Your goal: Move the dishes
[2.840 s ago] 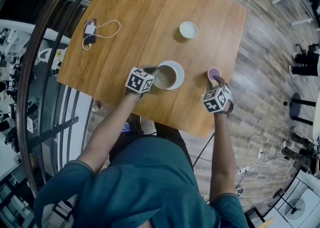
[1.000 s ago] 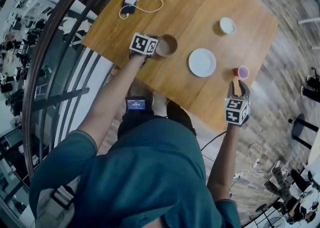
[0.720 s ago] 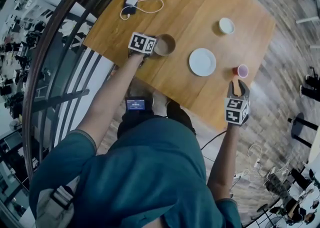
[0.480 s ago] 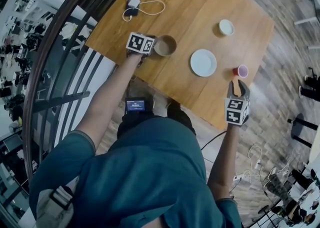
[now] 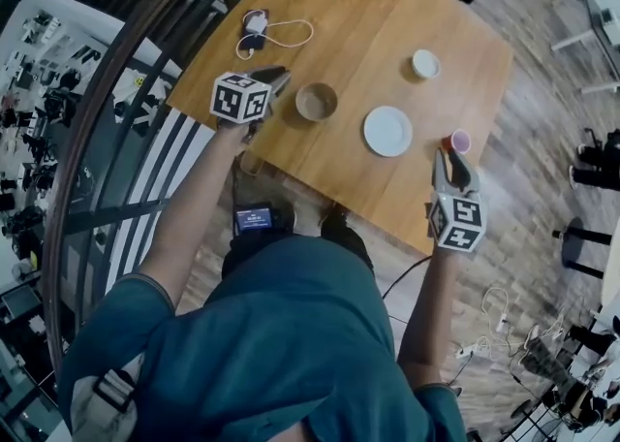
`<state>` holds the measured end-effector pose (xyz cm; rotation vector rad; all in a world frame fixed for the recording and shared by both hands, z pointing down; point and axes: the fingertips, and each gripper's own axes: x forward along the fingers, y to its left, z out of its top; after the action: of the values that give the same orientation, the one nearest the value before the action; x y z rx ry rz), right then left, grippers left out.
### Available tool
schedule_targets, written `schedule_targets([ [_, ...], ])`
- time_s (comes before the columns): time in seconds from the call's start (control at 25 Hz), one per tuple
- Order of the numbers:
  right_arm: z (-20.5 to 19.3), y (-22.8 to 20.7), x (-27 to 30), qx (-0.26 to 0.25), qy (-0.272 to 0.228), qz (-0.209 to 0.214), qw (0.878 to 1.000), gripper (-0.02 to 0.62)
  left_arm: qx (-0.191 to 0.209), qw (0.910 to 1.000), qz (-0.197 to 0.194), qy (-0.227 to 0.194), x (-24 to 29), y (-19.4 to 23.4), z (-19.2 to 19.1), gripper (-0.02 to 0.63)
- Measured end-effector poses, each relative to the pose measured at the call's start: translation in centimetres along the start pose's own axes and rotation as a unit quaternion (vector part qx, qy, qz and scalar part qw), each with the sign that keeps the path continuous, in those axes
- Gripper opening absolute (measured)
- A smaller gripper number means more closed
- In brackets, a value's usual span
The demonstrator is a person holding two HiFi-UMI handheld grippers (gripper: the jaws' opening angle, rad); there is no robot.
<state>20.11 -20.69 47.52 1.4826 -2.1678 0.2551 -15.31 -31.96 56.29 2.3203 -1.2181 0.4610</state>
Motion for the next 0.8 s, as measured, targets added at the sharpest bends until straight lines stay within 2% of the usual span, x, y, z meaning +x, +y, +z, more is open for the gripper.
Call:
schedule_targets([
  [0.12, 3.6, 1.9, -1.6, 0.084, -0.072, 0.047, 0.993, 0.086, 0.037, 0.9971, -0.019, -0.064, -3.7, -2.0, 4.4, 0.043],
  [0.2, 5.7, 3.4, -3.3, 0.12, -0.116, 0.08, 0.983, 0.067, 0.081, 0.9896, -0.031, -0.114, -6.4, -3.9, 7.1, 0.029],
  [0.32, 8.0, 5.3, -5.9, 0.134, -0.159, 0.108, 0.972, 0.021, 0.149, 0.9699, -0.051, -0.186, -10.7, -7.2, 10.3, 0.0],
  [0.44, 9.1, 6.7, -7.5, 0.127, -0.155, 0.108, 0.974, 0.008, 0.197, 0.9455, -0.079, -0.246, -14.6, -10.6, 12.7, 0.0],
  [0.48, 9.3, 7.1, -7.9, 0.122, -0.156, 0.108, 0.974, 0.008, 0.212, 0.9389, -0.084, -0.258, -15.6, -11.4, 13.0, 0.0],
  [0.56, 9.9, 8.0, -9.0, 0.112, -0.165, 0.108, 0.974, 0.008, 0.228, 0.9321, -0.086, -0.268, -17.2, -12.4, 13.2, 0.0],
  [0.8, 10.7, 8.6, -12.0, 0.1, -0.184, 0.096, 0.973, 0.008, 0.231, 0.9245, -0.096, -0.287, -20.6, -14.5, 13.6, 0.0],
])
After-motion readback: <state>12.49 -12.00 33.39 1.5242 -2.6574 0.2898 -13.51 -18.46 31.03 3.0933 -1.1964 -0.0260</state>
